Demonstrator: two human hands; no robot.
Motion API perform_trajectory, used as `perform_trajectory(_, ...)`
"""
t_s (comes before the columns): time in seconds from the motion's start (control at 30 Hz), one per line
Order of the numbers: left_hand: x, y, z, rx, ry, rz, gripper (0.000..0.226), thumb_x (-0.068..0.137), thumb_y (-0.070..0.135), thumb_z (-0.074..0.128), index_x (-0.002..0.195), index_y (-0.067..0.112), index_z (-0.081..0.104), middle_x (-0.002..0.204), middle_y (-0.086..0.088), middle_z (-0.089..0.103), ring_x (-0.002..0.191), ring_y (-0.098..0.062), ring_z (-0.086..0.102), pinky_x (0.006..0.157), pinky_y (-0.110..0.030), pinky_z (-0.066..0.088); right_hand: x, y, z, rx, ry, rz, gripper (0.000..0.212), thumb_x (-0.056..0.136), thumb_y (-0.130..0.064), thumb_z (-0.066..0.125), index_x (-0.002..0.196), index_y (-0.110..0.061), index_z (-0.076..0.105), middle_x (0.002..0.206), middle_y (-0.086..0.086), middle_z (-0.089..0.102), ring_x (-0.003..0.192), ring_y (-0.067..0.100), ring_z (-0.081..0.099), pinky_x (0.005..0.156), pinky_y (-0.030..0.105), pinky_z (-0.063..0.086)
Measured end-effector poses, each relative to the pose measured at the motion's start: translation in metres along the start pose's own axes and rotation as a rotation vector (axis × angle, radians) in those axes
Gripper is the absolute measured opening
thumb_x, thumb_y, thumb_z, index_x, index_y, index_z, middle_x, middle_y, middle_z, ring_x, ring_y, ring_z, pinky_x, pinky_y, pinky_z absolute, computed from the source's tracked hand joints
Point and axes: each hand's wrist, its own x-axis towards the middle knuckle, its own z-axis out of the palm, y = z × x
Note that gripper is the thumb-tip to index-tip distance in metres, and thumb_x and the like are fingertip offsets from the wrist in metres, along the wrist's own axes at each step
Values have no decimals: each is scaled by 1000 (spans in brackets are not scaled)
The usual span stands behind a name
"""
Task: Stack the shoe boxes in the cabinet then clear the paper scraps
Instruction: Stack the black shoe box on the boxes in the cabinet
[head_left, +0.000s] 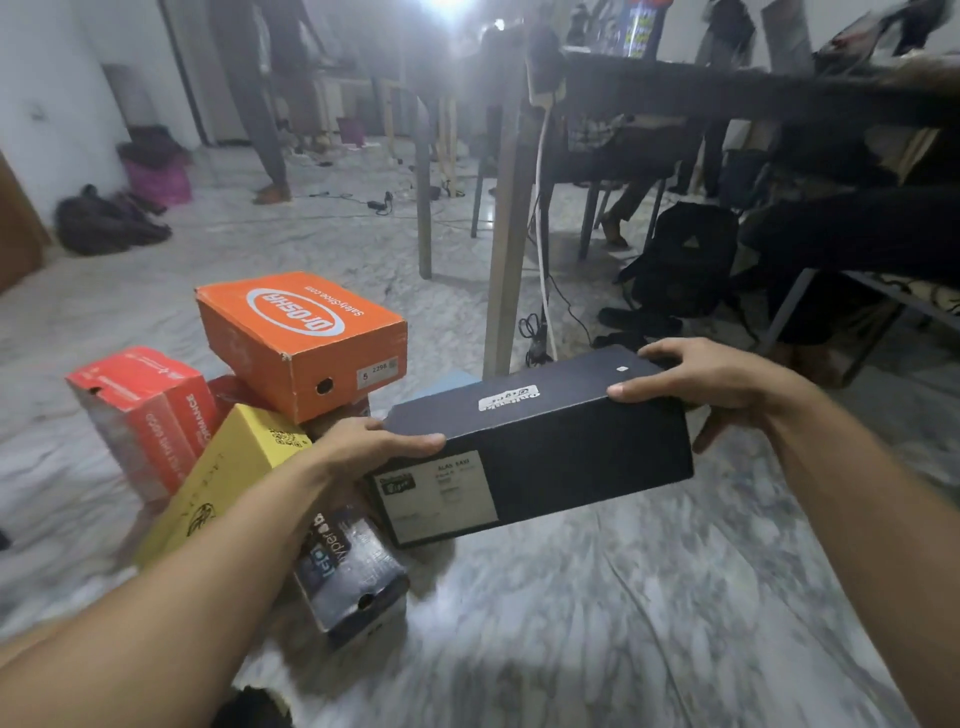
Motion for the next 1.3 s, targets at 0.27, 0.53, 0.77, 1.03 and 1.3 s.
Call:
perform_trajectory(0.27, -46, 20, -77, 46, 188, 71, 39, 63, 31, 88, 83, 21, 56, 91, -5, 71, 93, -25, 67, 84, -50, 55, 0, -61, 33, 70, -67, -168, 117, 47, -48, 93, 147, -21, 38, 125, 2, 55, 98, 24, 62, 62, 54, 60)
perform_trajectory(0.53, -100, 9, -170, 56, 369, 48, 70, 42, 31, 95, 104, 17, 66, 87, -8, 76, 81, -24, 71, 65, -38, 57, -2, -145, 95, 1, -190, -353, 66, 67, -37, 87, 124, -25, 56, 102, -5, 62, 88, 17, 64, 59, 43, 61)
perform_trajectory(0.77, -150, -22, -243, 4, 554, -25, 68, 45, 38, 91, 103, 18, 63, 95, -11, 72, 92, -28, 65, 76, -43, 54, -9, -222, 165, -100, -369, -444, 59, 63, -34, 90, 110, -13, 60, 104, 15, 71, 90, 33, 71, 65, 54, 61)
perform_trajectory(1.03, -221, -70, -304, -166, 766, -70, 54, 65, 19, 87, 101, 21, 48, 81, -1, 56, 72, -12, 48, 61, -31, 37, -34, -304, 260, -237, -499, -614, 66, 59, -42, 90, 110, -24, 52, 107, 1, 61, 91, 24, 64, 78, 48, 61)
perform_trajectory(1.3, -289, -141, -381, -212, 986, -218, 112, 41, 23, 94, 140, 10, 44, 140, -14, 47, 124, -31, 45, 102, -49, 44, -74, -378, 381, -278, -684, -762, 56, 69, -31, 87, 112, -16, 53, 98, 7, 64, 84, 24, 67, 69, 45, 62)
